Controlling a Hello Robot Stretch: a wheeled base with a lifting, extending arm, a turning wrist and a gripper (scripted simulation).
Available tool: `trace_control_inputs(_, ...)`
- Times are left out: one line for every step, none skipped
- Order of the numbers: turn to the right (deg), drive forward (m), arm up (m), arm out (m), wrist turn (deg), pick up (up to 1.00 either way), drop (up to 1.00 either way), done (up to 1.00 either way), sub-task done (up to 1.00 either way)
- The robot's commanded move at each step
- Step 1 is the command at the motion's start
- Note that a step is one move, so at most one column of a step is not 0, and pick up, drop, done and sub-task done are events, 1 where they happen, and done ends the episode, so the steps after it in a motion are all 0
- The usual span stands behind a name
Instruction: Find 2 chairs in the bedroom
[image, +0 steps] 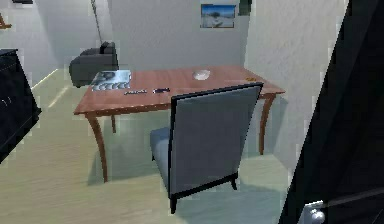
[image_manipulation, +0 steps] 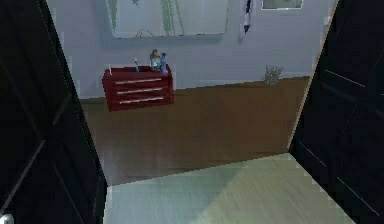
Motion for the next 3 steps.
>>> trace_control_inputs(-45.0, 0.00, 0.00, 0.00, 0.0, 0.00, 0.00, 0.00, 0.00)
trace_control_inputs(-6.0, 0.00, 0.00, 0.00, 0.0, 0.00, 0.00, 0.00, 0.00)
trace_control_inputs(0.0, 1.00, 0.00, 0.00, 0.0, 0.00, 0.00, 0.00, 0.00)
